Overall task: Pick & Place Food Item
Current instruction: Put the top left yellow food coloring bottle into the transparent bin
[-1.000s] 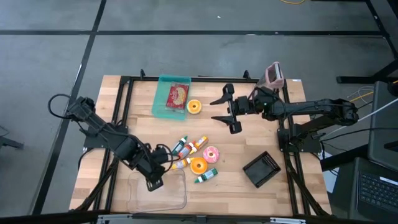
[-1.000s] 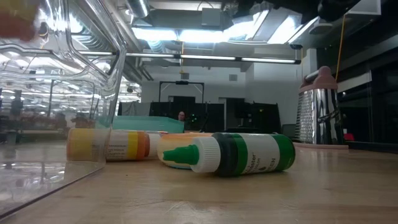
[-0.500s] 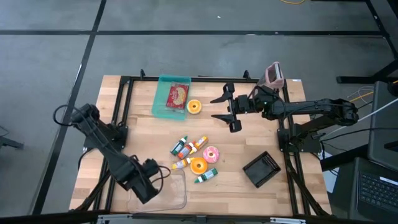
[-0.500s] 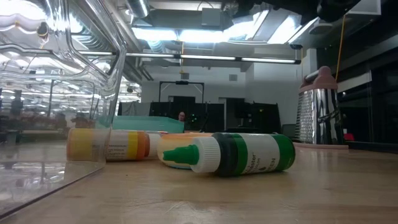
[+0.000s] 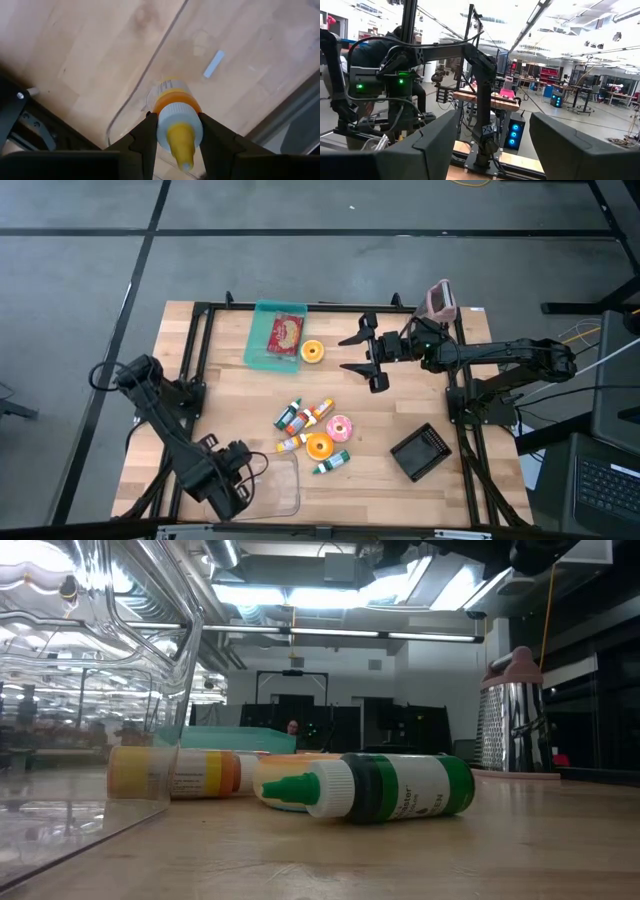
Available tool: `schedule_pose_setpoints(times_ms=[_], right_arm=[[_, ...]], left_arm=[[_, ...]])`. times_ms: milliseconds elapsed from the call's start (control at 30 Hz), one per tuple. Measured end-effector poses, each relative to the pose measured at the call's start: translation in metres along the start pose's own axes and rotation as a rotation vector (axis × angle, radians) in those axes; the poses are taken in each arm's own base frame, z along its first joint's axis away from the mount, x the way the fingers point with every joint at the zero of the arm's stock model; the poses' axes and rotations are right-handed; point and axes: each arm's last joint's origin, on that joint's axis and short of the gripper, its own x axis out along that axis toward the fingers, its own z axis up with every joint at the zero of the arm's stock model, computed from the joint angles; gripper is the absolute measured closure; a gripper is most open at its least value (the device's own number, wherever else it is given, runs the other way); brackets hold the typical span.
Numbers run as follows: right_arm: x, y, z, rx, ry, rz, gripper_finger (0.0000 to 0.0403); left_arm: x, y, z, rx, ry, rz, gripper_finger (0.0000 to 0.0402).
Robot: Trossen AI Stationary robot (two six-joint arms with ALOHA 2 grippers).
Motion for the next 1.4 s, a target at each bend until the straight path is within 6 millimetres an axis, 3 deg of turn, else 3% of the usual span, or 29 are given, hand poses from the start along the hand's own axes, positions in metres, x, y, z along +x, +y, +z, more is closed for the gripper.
schedule_pose_setpoints(times_ms=[333,667,1400], right_arm=[[0.0,0.0,0.0,0.003,0.0,0.0,0.0156],[0.0,0.0,0.0,0.004,0.0,0.0,0.0156],[0.0,0.0,-0.001,0.01,0.009,0.0,0.0156]], left_arm=[[0.002,-0.005,-0.001,-0.005,-0.021,-0.033,0.0287],[0.038,-0.004,-0.008,-0.011,0.066,-0.041,0.0287],[0.038,-0.003,-0.014,-0.043,-0.003,-0.035,0.0287]])
